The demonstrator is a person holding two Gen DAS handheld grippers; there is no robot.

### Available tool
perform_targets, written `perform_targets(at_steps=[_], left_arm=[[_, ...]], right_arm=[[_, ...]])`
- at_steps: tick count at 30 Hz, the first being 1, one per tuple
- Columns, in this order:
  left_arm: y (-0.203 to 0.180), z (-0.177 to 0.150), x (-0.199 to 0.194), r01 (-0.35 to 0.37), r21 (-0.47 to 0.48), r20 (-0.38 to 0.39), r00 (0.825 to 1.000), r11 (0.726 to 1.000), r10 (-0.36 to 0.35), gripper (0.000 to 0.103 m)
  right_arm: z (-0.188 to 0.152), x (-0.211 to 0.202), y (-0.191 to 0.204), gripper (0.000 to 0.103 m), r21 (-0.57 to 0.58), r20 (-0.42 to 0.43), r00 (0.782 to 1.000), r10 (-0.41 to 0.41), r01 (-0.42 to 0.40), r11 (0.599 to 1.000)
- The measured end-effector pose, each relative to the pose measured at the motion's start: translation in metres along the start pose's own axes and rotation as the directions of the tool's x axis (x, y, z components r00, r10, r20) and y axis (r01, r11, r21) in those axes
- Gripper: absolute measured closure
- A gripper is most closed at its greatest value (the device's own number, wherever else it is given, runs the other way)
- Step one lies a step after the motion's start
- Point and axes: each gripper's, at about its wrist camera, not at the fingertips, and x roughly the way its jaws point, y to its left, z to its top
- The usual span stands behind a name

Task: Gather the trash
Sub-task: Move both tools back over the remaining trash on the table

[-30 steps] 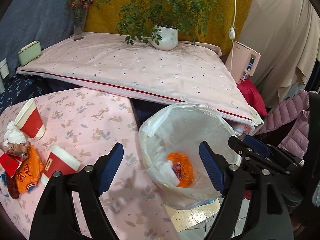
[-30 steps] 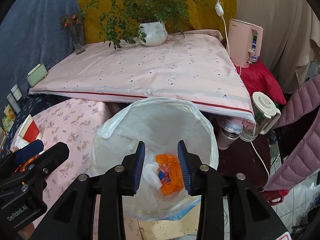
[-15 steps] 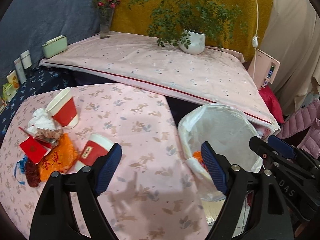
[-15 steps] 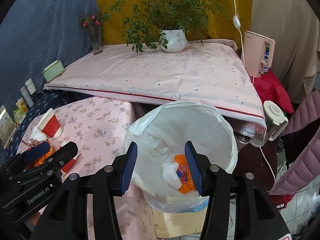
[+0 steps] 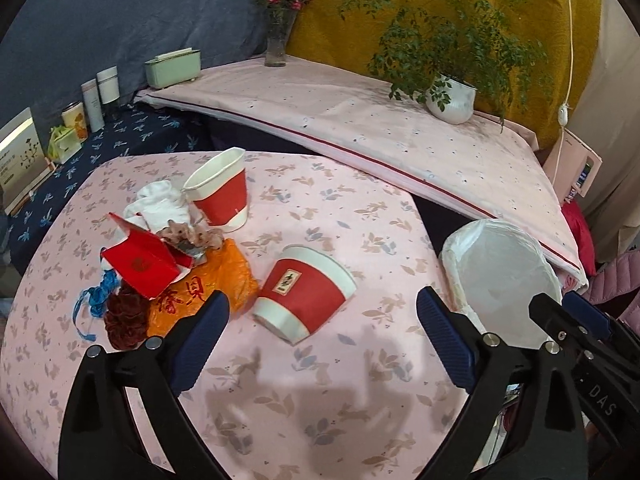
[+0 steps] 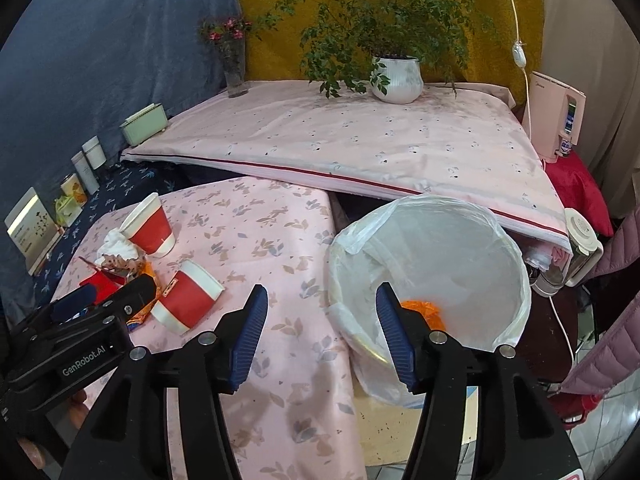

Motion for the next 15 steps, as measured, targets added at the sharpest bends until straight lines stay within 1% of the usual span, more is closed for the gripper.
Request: perform_targets(at_steps=[3,6,12,15], left_arm=[[0.021,-0.001,0.001,-0.027,-0.034,-0.009,1.000,0.999,0.027,0.011],[0.046,0.000,0.003,-0.051,-0.089,-0.023,0.999,0.995,0.049,0.010],[0.096,0.014,0.009,-0.092,-0.193,-0.051,0.995,0.977,0.084,0.010],[0.120,0.025,0.017,-0.114,-0.249,-0.079,0.992,0.962,0.097,0.010]], right_arm=[[-0.004,0.003,0.012,0.048,-0.009,-0.011,1.000,0.013,-0.013,1.000],[-0.009,0.007,0.024,0.048,-0.012,-0.027,0.999,0.028,-0.028,1.000],[-0.015,0.020,0.050,0.048,-0.038,-0.061,0.997,0.049,-0.051,0.998],[-0.015,0.025,0.064,0.048,-0.054,-0.069,0.996,0.059,-0.063,0.997]])
